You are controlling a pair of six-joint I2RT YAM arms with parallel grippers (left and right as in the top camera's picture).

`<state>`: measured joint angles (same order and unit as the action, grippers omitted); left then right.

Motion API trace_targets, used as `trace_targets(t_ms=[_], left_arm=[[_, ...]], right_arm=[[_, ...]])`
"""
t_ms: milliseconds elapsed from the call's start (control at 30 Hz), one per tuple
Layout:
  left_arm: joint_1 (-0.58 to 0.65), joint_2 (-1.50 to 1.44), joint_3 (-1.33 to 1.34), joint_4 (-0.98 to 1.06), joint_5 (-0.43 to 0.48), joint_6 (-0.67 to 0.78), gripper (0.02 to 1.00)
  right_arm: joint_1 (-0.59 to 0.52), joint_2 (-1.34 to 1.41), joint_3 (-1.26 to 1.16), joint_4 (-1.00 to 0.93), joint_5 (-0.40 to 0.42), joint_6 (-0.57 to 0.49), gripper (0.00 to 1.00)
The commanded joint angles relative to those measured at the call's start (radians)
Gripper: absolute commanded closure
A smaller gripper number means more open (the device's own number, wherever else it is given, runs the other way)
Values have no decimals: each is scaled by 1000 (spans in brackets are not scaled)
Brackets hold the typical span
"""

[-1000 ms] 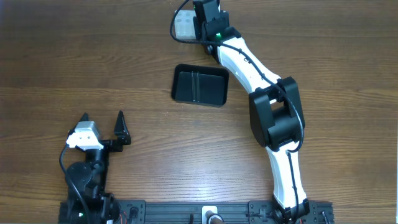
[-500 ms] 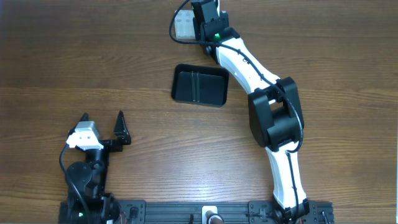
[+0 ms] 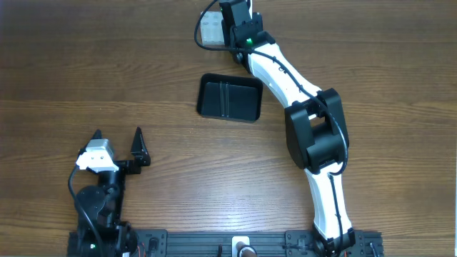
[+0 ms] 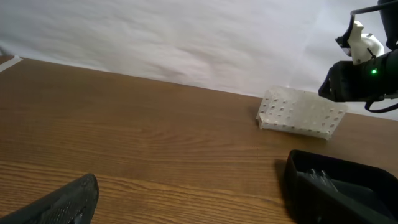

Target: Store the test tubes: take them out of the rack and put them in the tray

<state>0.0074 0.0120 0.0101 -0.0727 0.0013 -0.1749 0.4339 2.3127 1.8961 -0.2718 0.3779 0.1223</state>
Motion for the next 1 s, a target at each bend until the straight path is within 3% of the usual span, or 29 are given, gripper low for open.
trace_targets(t_ms=[33,300,700,1000], left_arm=[[-3,-8,-5,-4,13,18,20],[-3,-8,-5,-4,13,18,23],[-3,-8,-5,-3,13,18,20],[-3,-8,-5,-4,13,18,20]], right_arm=[[-4,18,19,22,16,0,638],[-18,18,19,32,16,-1,671],[-26,18,19,27,17,-1,866],[-27,18,19,30,17,-1,890]])
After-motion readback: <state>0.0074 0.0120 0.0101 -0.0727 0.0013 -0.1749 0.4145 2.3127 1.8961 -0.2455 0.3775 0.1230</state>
